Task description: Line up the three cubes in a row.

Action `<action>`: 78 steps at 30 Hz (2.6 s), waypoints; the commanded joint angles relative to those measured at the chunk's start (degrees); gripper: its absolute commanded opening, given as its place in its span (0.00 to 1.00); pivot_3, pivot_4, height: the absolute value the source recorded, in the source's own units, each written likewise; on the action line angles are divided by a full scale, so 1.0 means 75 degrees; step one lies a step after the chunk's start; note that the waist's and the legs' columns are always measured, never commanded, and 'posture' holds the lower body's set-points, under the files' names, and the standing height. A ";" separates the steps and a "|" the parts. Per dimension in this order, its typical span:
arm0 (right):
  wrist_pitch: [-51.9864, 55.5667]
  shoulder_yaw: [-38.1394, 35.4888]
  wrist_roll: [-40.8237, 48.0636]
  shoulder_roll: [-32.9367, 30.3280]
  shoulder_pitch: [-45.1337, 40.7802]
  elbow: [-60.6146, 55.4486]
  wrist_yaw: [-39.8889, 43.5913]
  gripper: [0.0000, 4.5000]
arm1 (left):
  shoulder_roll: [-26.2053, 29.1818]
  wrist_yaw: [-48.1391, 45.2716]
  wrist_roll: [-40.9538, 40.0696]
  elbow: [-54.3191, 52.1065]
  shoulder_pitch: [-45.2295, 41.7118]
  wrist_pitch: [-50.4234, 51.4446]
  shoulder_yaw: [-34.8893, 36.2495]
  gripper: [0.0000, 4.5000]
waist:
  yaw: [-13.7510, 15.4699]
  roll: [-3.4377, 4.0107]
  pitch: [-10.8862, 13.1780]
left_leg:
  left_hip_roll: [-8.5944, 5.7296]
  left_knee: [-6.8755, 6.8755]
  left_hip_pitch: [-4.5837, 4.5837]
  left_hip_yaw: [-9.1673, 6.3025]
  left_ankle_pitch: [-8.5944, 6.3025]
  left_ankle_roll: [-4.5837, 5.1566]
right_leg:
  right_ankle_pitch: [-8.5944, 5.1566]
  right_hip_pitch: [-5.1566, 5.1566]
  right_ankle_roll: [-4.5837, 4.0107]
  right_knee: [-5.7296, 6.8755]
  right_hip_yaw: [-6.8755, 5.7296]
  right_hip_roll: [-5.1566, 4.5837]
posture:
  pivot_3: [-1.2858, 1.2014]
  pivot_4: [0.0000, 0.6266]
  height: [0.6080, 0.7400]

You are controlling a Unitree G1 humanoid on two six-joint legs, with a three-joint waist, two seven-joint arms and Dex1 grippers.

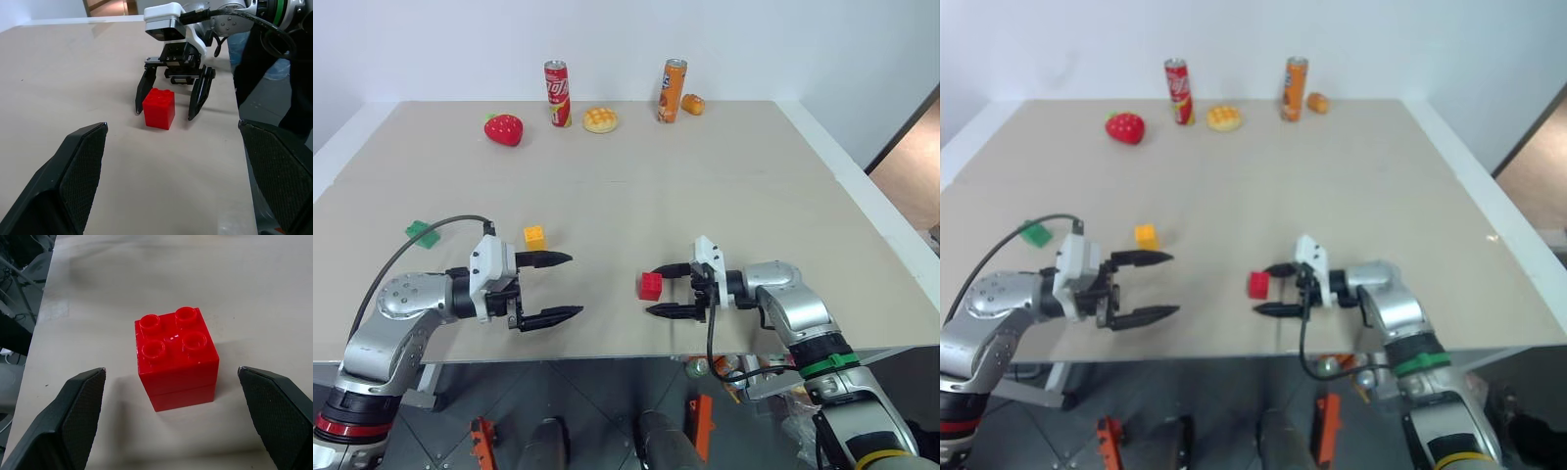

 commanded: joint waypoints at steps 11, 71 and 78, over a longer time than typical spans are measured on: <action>-0.0162 -0.0212 0.0037 0.0110 -0.0100 0.0057 -0.0174 0.28 | 0.0101 -0.0001 0.0086 0.0180 0.0115 -0.0233 0.0334 1.00 | 0.0006 0.0000 0.0000 | 0.0000 0.0000 -0.0001 -0.0001 0.0000 0.0000 | 0.0000 0.0000 -0.0001 0.0001 0.0000 0.0000 | 0.52 0.24 1.00; -0.3634 0.0165 -0.1939 0.0950 -0.3357 0.5627 0.0874 0.88 | 0.0524 0.0433 -0.0767 -0.0076 0.1487 0.0596 0.1608 1.00 | -0.0043 0.0004 0.0002 | 0.0006 -0.0010 0.0012 -0.0001 0.0022 0.0020 | 0.0012 0.0002 -0.0052 0.0003 -0.0008 0.0000 | 0.52 0.24 1.00; -0.3780 -0.0064 -0.1798 0.0168 -0.3454 0.5101 0.1184 0.88 | 0.0437 0.1695 -0.0278 0.0328 0.1485 0.1418 0.1496 1.00 | -0.0036 0.0007 0.0004 | -0.0001 -0.0009 0.0011 -0.0001 0.0043 0.0029 | 0.0022 0.0007 -0.0049 0.0002 -0.0005 -0.0005 | 0.52 0.24 1.00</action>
